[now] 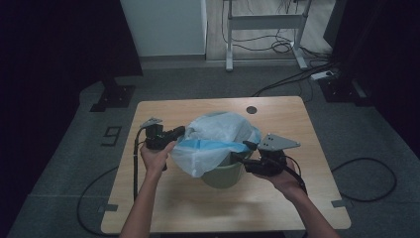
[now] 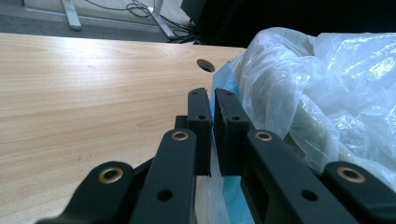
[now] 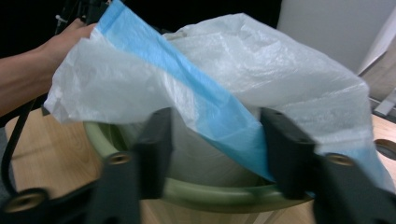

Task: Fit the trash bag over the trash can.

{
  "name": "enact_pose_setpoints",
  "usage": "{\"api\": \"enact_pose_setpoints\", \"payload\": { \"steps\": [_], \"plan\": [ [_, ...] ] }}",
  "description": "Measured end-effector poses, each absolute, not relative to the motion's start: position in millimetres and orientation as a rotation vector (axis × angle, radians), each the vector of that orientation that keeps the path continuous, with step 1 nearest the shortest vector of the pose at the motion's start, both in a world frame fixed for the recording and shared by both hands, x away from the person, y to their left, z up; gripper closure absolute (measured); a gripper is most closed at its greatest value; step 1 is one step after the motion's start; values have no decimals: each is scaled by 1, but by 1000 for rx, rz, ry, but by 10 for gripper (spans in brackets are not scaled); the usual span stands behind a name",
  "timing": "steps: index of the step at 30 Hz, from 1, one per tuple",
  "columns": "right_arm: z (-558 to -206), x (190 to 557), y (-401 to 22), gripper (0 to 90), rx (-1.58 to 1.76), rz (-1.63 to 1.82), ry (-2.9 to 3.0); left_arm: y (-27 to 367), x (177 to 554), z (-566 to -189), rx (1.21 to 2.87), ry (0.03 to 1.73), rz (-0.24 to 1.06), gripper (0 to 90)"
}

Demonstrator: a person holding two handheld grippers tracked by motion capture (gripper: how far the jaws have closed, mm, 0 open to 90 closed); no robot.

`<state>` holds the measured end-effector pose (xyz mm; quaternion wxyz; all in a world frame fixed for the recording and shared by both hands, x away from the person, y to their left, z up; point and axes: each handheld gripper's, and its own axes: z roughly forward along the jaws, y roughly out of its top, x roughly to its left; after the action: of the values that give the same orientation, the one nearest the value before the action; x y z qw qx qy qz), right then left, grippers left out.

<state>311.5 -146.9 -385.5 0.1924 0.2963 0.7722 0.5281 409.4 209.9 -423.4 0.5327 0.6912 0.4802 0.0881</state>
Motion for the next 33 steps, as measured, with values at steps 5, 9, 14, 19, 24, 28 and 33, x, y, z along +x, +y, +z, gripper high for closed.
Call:
{"api": "enact_pose_setpoints", "payload": {
  "steps": [5, 9, 14, 19, 24, 28, 33],
  "plan": [
    [-388, 301, -153, 801, 784, 1507, 2115, 210, 409, -423, 1647, 1138, 207, 851],
    [-393, 283, -165, 855, 750, 1579, 2068, 209, 404, -421, 1650, 1120, 212, 851],
    [-418, 260, -171, 855, 691, 1589, 2106, 211, 397, -421, 1663, 1110, 214, 854],
    [-446, 253, -174, 856, 701, 1547, 2181, 210, 392, -424, 1671, 1107, 206, 863],
    [-470, 269, -181, 856, 783, 1506, 2227, 208, 392, -429, 1696, 1105, 201, 869],
    [-484, 283, -184, 857, 847, 1467, 2236, 209, 393, -435, 1706, 1117, 190, 872],
    [-502, 299, -194, 857, 944, 1443, 2226, 209, 394, -440, 1709, 1121, 181, 875]
  ]
}}
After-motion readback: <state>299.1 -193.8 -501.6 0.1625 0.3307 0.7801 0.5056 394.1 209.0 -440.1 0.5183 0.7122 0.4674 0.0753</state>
